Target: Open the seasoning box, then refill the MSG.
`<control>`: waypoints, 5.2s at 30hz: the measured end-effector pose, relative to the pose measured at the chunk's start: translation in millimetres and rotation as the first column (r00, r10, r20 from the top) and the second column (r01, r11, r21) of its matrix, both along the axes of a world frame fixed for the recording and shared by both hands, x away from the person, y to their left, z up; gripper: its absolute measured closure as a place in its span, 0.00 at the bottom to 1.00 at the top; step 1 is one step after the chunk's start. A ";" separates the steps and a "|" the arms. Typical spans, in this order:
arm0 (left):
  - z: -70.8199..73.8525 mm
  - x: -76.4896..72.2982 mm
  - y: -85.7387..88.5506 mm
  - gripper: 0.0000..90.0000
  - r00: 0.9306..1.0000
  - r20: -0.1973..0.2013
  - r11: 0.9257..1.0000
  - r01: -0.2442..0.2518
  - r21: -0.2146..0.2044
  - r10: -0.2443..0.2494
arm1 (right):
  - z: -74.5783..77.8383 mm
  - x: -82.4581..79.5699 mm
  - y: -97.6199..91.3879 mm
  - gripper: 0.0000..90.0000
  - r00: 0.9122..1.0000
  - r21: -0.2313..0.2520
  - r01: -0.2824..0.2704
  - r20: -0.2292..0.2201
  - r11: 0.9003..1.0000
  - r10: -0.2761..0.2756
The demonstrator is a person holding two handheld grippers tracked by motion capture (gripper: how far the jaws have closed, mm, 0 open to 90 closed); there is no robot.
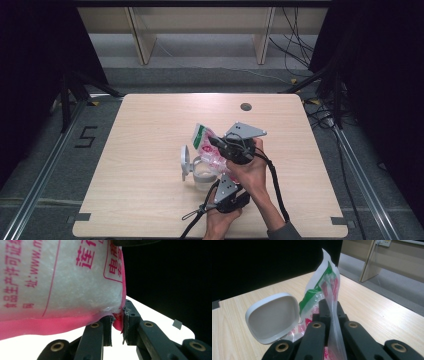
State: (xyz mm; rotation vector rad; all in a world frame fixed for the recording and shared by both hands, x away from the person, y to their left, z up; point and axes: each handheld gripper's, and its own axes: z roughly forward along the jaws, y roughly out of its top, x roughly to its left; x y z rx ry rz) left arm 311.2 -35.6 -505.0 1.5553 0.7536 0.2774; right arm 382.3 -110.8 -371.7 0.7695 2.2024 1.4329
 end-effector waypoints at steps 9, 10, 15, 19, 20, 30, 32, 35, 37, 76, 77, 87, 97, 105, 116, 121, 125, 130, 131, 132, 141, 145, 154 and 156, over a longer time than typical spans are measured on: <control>1.8 -0.5 1.0 0.88 1.000 -0.004 1.000 -0.008 0.006 0.008 | 1.1 0.3 2.5 1.00 1.000 0.000 -0.020 -0.008 1.000 0.020; 2.0 -0.5 1.0 0.88 1.000 -0.003 1.000 -0.009 0.007 0.009 | 1.5 -0.2 2.6 1.00 1.000 0.000 -0.001 0.011 1.000 0.001; 0.9 1.7 0.0 0.88 1.000 0.003 1.000 0.003 -0.008 -0.003 | 0.6 1.4 2.3 1.00 1.000 0.003 -0.017 0.002 1.000 0.017; 1.1 1.7 0.6 0.88 1.000 0.002 1.000 0.003 -0.008 -0.003 | 1.8 0.5 1.9 1.00 1.000 -0.011 -0.018 -0.005 1.000 0.018; 2.0 0.9 0.9 0.88 1.000 -0.004 1.000 -0.005 0.004 0.005 | 1.1 1.3 3.0 1.00 1.000 -0.003 -0.020 0.001 1.000 0.020; 3.2 1.5 1.2 0.88 1.000 -0.004 1.000 -0.008 0.003 0.008 | 3.7 0.7 4.6 1.00 0.999 -0.028 -0.023 0.036 0.999 0.024; 2.6 1.3 0.5 0.88 1.000 0.005 1.000 -0.005 -0.004 0.005 | 3.7 1.0 4.5 1.00 0.999 -0.025 -0.024 0.034 0.999 0.025; 3.1 1.2 0.5 0.88 1.000 0.000 1.000 -0.006 -0.004 0.006 | 3.7 1.1 4.5 1.00 0.999 -0.023 -0.028 0.029 0.999 0.029; 2.7 2.0 -0.4 0.88 1.000 0.008 1.000 0.005 -0.022 -0.005 | 4.4 0.7 4.5 1.00 0.999 -0.020 -0.031 0.034 0.999 0.032; 3.7 2.3 3.7 0.88 1.000 0.005 1.000 -0.002 -0.019 0.002 | 8.2 -0.3 8.8 1.00 0.999 -0.013 -0.050 0.019 0.999 0.051; 3.2 1.8 4.4 0.88 1.000 0.003 1.000 -0.002 -0.018 0.002 | 7.8 -0.4 10.0 1.00 0.999 -0.011 -0.048 0.020 0.999 0.048; 3.4 2.1 2.3 0.88 1.000 0.002 1.000 -0.007 -0.023 0.007 | 8.0 0.3 10.4 1.00 0.998 -0.027 -0.030 0.046 0.999 0.032; 1.9 3.0 2.4 0.88 1.000 0.004 0.999 0.002 -0.035 -0.002 | 8.0 0.8 11.4 1.00 0.999 -0.035 -0.038 0.028 0.999 0.039; 1.9 3.3 2.3 0.87 1.000 0.003 0.999 0.002 -0.035 -0.002 | 7.2 0.8 12.2 1.00 0.999 -0.016 -0.018 0.030 1.000 0.019; 4.6 5.5 2.1 0.88 1.000 0.006 0.999 0.003 -0.038 -0.003 | 10.5 3.0 12.2 1.00 0.998 -0.027 -0.039 0.044 0.999 0.040; 4.4 5.1 1.8 0.88 1.000 -0.002 0.999 0.007 -0.038 -0.007 | 10.4 3.4 11.4 1.00 0.998 -0.032 -0.038 0.042 0.999 0.039; 4.6 4.6 2.1 0.88 1.000 0.000 0.999 0.005 -0.040 -0.005 | 11.1 1.1 11.9 1.00 0.998 -0.037 -0.041 0.040 0.998 0.042; 4.0 4.6 1.9 0.88 1.000 0.000 0.999 0.007 -0.039 -0.007 | 10.1 1.5 12.8 1.00 0.998 -0.030 -0.053 0.042 0.998 0.055; 3.9 4.4 1.9 0.88 1.000 0.000 0.999 0.006 -0.040 -0.006 | 10.2 0.9 13.4 1.00 0.998 -0.025 -0.053 0.023 0.998 0.053; 3.7 4.4 1.8 0.88 1.000 0.002 0.999 0.007 -0.042 -0.007 | 10.6 0.4 12.9 1.00 0.998 -0.037 -0.049 0.030 0.998 0.050; 3.3 5.0 1.2 0.88 1.000 0.000 0.999 0.008 -0.050 -0.008 | 11.1 -1.1 12.5 1.00 0.999 -0.031 -0.038 0.016 0.999 0.038; 3.7 5.3 1.5 0.88 1.000 0.000 0.999 0.008 -0.054 -0.008 | 11.3 -0.3 13.1 1.00 0.999 -0.023 -0.044 0.025 0.999 0.045; 4.0 4.9 1.8 0.88 1.000 0.002 0.999 0.009 -0.053 -0.009 | 12.4 0.1 12.2 1.00 0.998 -0.033 -0.048 0.045 0.998 0.049; 3.5 4.7 1.7 0.88 1.000 0.005 0.998 0.009 -0.054 -0.009 | 12.2 -0.7 12.9 1.00 0.998 -0.031 -0.048 0.039 0.998 0.050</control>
